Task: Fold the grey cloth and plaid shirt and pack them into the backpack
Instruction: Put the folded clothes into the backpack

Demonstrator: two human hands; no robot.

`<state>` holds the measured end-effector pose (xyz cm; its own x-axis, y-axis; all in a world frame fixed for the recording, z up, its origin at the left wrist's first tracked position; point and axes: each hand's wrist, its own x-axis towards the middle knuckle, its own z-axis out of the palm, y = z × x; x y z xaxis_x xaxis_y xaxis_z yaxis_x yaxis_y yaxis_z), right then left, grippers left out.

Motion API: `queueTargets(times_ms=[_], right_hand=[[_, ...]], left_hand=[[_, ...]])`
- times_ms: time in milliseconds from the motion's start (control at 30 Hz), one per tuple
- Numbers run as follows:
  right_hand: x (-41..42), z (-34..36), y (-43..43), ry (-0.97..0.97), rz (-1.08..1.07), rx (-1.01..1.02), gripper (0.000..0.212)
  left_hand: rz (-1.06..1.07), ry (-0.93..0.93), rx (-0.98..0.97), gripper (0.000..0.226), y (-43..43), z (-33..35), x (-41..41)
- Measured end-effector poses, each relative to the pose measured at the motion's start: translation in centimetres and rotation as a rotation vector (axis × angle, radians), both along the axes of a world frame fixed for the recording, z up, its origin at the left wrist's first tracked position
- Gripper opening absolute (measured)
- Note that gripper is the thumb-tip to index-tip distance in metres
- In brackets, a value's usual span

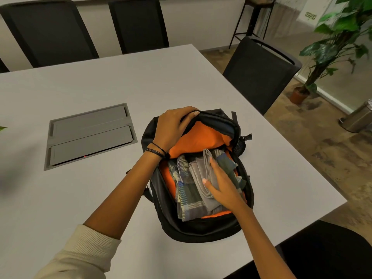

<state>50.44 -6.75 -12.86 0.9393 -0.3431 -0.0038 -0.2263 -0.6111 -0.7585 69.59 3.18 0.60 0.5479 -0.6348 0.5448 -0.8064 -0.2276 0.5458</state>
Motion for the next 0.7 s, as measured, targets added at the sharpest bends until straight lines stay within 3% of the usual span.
queueTargets(times_ms=[100,200,300,433,567,700], right_hand=[[-0.4,-2.2,0.8,0.070,0.097,-0.297,0.081],[-0.8,-3.7,1.2,0.100,0.166,-0.480,0.072],[0.4,-2.7,1.4,0.106,0.149,-0.483,0.072],[3.9,-0.1,2.6,0.027,0.097,-0.548,0.051],[4.7,-3.3,5.4,0.244,0.310,-0.693,0.057],[5.5,-5.1,6.2,0.392,0.339,-0.685,0.062]], left_hand=[[-0.010,0.002,-0.012,0.023,0.1,-0.1,-0.1],[-0.018,-0.010,-0.029,0.029,0.0,-0.1,-0.4],[-0.021,-0.029,-0.037,0.032,0.1,-0.3,-0.8],[-0.025,-0.047,-0.036,0.031,0.2,-0.5,-1.2],[-0.035,-0.072,-0.065,0.028,0.2,-0.6,-1.6],[-0.077,-0.109,-0.091,0.027,0.5,-1.2,-2.3]])
